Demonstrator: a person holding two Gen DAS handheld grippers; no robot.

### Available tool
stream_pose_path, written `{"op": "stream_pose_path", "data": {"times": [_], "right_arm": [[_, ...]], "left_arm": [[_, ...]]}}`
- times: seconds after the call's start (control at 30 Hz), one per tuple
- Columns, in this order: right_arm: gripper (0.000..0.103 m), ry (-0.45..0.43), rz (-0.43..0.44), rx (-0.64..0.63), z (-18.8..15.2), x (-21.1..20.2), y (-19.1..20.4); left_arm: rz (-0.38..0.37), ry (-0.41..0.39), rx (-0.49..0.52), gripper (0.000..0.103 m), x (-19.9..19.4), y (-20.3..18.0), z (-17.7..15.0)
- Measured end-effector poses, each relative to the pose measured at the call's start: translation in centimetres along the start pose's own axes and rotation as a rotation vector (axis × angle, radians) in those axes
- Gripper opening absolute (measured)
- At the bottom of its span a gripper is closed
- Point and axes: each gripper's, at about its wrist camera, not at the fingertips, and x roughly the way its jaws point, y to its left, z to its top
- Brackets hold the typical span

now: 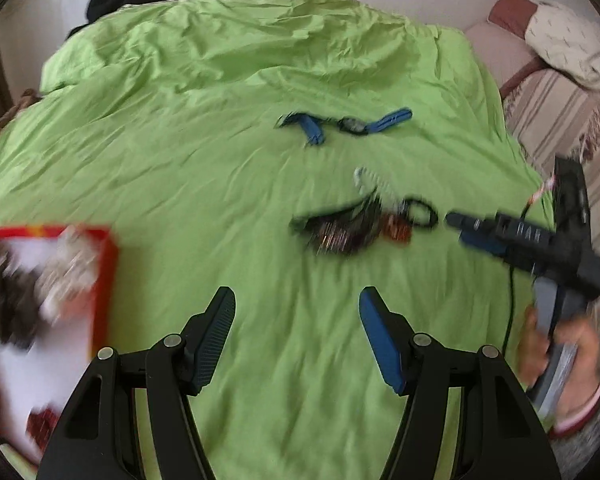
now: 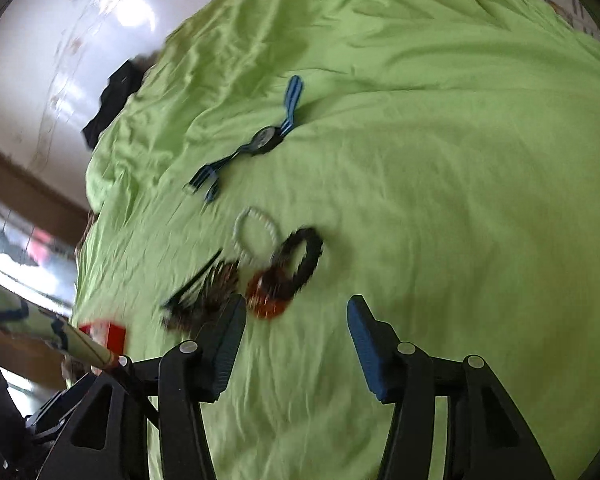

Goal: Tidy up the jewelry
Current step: 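Grasp the black claw clip with the left tool while the right grasps the black hair tie, then carry the claw clip and hair tie into the tray and open both tools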

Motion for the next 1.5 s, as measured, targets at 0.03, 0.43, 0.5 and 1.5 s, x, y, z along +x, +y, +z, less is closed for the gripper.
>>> {"op": "stream_pose_path", "data": {"times": [0.03, 0.43, 0.5, 1.5], "right_arm": [[0.057, -0.001, -0.003, 0.012, 0.4, 0.4, -0.2], [0.010, 0.052, 0.012, 0.021, 1.1, 3.3, -0.8], [0.010, 0.055, 0.004, 0.015, 0.6, 2.8, -0.9], [0.010, 0.007, 0.089, -0.205, -16.1, -12.5, 8.9]], "left_arm": [[-0.002, -0.002, 0.000, 0.064, 1.0, -0.1, 0.9], [0.003, 0.139, 0.226, 0.027, 10.1, -2.7, 3.9], [-0.015, 0.158, 0.209, 0.012, 9.8, -3.1, 3.4], [-0.232, -0.078, -0.175, 0.004, -17.3, 6.0, -11.1]]}}
